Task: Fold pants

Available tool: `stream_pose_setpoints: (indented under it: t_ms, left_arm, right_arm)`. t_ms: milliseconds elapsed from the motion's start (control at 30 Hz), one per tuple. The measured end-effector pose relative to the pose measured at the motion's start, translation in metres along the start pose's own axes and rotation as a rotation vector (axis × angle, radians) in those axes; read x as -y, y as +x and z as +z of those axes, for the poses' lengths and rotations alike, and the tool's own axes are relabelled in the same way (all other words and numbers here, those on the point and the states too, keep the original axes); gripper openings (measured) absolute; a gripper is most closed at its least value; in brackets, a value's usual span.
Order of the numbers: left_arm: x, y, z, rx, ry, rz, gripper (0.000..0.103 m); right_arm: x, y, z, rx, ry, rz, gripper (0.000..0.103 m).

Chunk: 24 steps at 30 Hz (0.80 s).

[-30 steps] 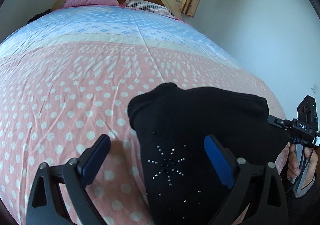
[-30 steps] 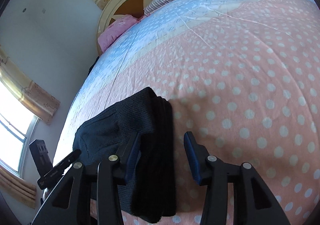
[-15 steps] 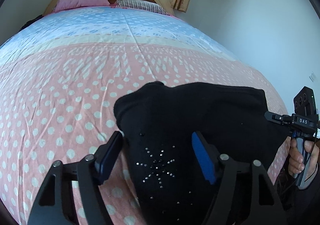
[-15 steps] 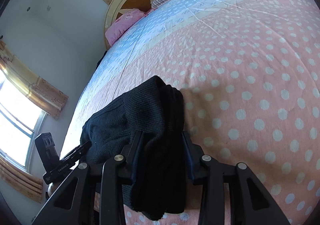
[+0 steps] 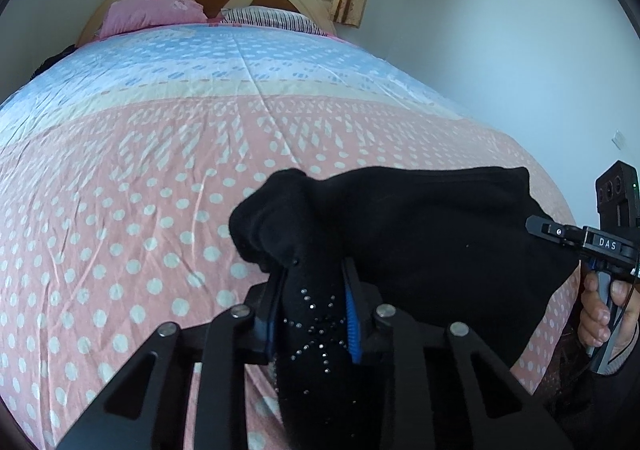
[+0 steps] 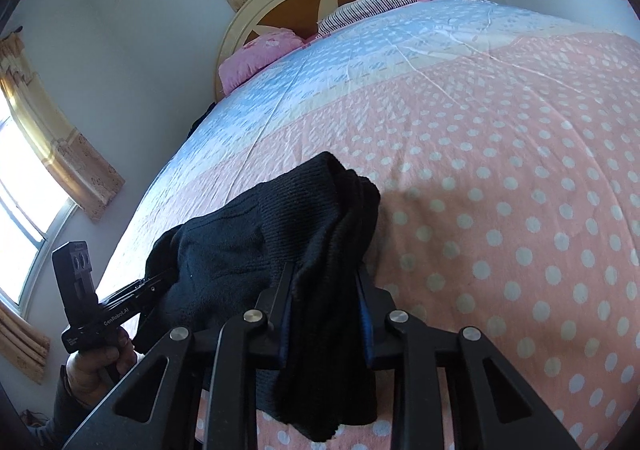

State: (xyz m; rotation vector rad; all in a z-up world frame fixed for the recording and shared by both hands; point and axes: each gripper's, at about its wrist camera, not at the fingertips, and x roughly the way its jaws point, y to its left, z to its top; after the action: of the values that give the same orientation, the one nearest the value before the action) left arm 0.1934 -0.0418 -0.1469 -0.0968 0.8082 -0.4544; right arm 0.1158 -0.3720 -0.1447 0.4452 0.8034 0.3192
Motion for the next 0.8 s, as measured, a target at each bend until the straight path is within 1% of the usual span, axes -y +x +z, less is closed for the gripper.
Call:
stream_pose_setpoints:
  t_ms: [133, 233, 300, 333, 400, 533, 667, 800]
  left_arm:
    - [0.001, -0.001, 0.0, 0.003, 0.009, 0.004, 0.025]
    - [0.003, 0.0, 0.0, 0.007, 0.023, 0.01, 0.023]
    - [0.003, -0.002, 0.0, 0.013, 0.029, 0.004, 0.016]
    - [0.004, -0.003, 0.0, 0.017, 0.034, 0.005, 0.015]
    - [0.004, -0.008, 0.001, 0.027, 0.036, 0.003, 0.013]
    - [0.001, -0.024, 0.005, 0.053, 0.024, -0.015, 0.012]
    - [-0.002, -0.043, 0.008, 0.084, 0.015, -0.015, 0.012]
    - [-0.013, -0.066, 0.011, 0.119, -0.007, 0.007, 0.012]
  right_arm:
    - [0.002, 0.004, -0.002, -0.007, -0.002, -0.019, 0.027]
    - [0.007, 0.005, -0.002, -0.006, 0.022, -0.009, 0.027]
    - [0.001, 0.001, -0.002, 0.006, 0.004, -0.023, 0.026]
    - [-0.003, -0.002, -0.002, 0.012, -0.004, -0.026, 0.025]
    - [-0.013, -0.009, 0.001, 0.031, -0.021, -0.021, 0.025]
    - [-0.036, -0.019, 0.011, 0.051, -0.078, -0.001, 0.025]
    - [-0.066, -0.015, 0.021, 0.037, -0.152, 0.017, 0.024]
    - [-0.095, -0.003, 0.031, 0.013, -0.218, 0.032, 0.024]
